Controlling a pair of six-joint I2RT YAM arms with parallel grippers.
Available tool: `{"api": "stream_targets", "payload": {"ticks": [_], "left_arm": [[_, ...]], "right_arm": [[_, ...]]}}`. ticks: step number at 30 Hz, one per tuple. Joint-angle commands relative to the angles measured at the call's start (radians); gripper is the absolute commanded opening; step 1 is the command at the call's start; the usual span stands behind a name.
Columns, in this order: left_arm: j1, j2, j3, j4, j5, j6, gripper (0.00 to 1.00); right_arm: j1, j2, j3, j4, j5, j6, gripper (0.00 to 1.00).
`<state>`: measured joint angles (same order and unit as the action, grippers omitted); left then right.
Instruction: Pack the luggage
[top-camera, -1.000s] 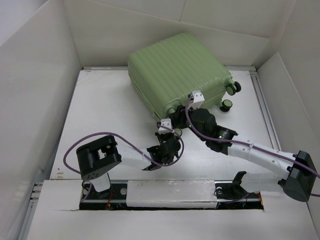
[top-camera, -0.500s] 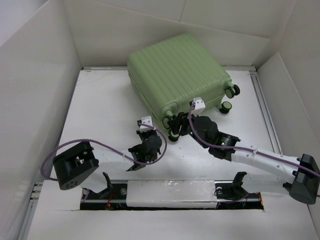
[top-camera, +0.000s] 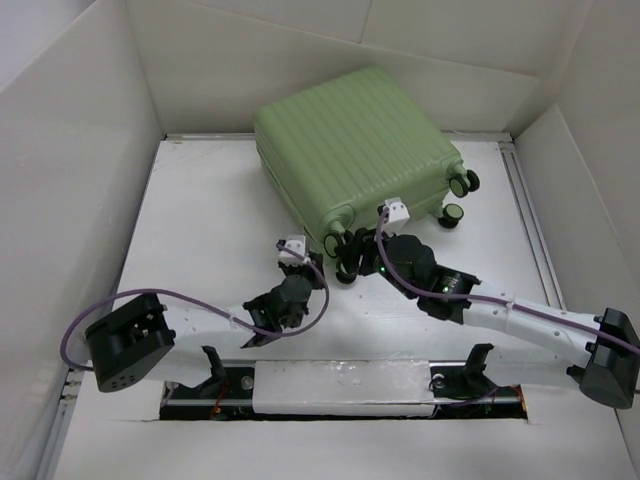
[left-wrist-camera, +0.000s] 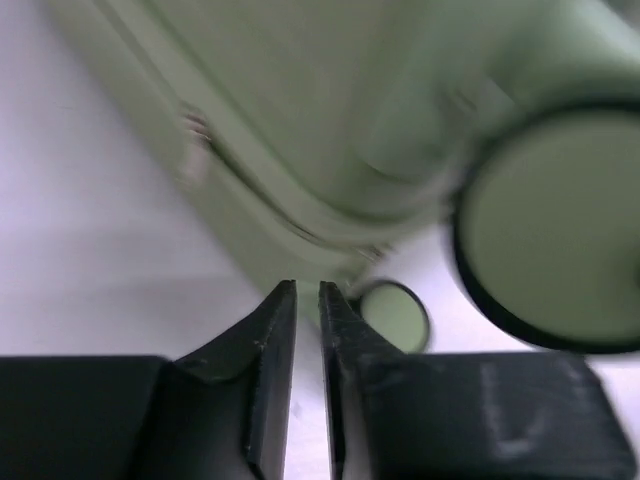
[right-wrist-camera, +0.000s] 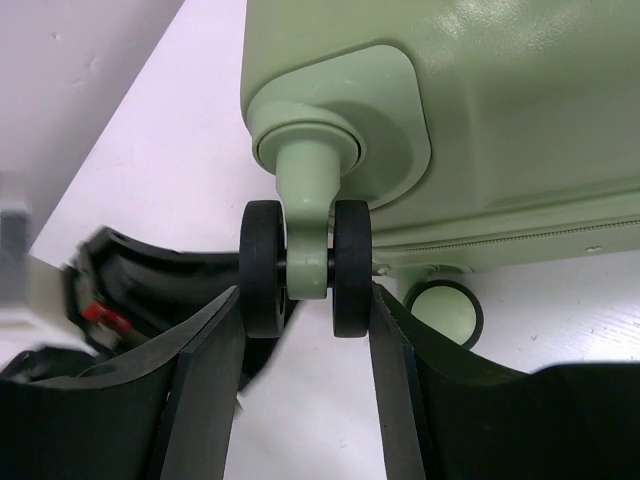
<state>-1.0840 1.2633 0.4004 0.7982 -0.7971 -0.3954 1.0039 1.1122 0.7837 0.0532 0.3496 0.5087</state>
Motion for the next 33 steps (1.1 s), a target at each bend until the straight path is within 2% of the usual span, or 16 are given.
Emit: {"api": "stream_targets", "payload": {"ticks": [1, 2, 3, 4, 5, 10, 15, 20, 21, 22, 24, 25, 26, 28, 32, 33], "left_arm": [[-0.021, 0.034, 0.003, 0.105, 0.133, 0.001, 0.18], [-0.021, 0.045, 0.003, 0.105, 0.116, -0.011, 0.21], [-0.021, 0.045, 0.003, 0.105, 0.105, -0.025, 0.26], [-0.021, 0.01, -0.009, 0.116, 0.105, -0.034, 0.27], [-0.021, -0.016, -0.02, 0.116, 0.096, -0.045, 0.27], [-0.021, -0.272, -0.113, 0.018, 0.087, -0.129, 0.35], [0.033, -0.487, -0.074, -0.204, 0.179, -0.198, 0.56], [0.033, -0.452, 0.102, -0.4, 0.304, -0.227, 0.69], [0.033, -0.434, 0.13, -0.425, 0.321, -0.227, 0.7], [0.033, -0.395, 0.156, -0.45, 0.337, -0.24, 0.7], [0.033, -0.363, 0.225, -0.497, 0.389, -0.249, 0.71], [0.033, -0.335, 0.244, -0.507, 0.404, -0.249, 0.71], [0.033, -0.323, 0.264, -0.522, 0.415, -0.249, 0.71], [0.033, -0.297, 0.323, -0.586, 0.415, -0.249, 0.71], [0.033, -0.227, 0.4, -0.674, 0.447, -0.249, 0.69], [0.033, -0.226, 0.411, -0.686, 0.459, -0.249, 0.69]], "right_arm": [[0.045, 0.023, 0.049, -0.035, -0.152, 0.008, 0.0], [0.045, 0.023, 0.049, -0.035, -0.162, 0.008, 0.02], [0.045, 0.023, 0.049, -0.035, -0.162, 0.008, 0.12], [0.045, 0.006, 0.049, -0.035, -0.15, 0.008, 0.35], [0.045, -0.006, 0.034, -0.045, -0.137, 0.008, 0.43], [0.055, -0.083, -0.056, -0.046, -0.066, 0.017, 0.55], [0.088, -0.166, -0.176, -0.004, 0.02, 0.028, 0.71], [0.131, -0.15, -0.284, 0.155, 0.07, 0.005, 0.74], [0.131, -0.138, -0.311, 0.195, 0.087, -0.008, 0.69], [0.146, -0.105, -0.326, 0.296, 0.109, -0.024, 0.5], [0.147, -0.06, -0.362, 0.393, 0.162, -0.056, 0.27], [0.147, -0.016, -0.376, 0.501, 0.186, -0.068, 0.09], [0.16, 0.006, -0.394, 0.575, 0.213, -0.103, 0.07], [0.16, 0.049, -0.446, 0.725, 0.253, -0.14, 0.07], [0.173, 0.156, -0.468, 0.982, 0.292, -0.215, 0.43], [0.173, 0.176, -0.453, 1.0, 0.292, -0.234, 0.46]]}}
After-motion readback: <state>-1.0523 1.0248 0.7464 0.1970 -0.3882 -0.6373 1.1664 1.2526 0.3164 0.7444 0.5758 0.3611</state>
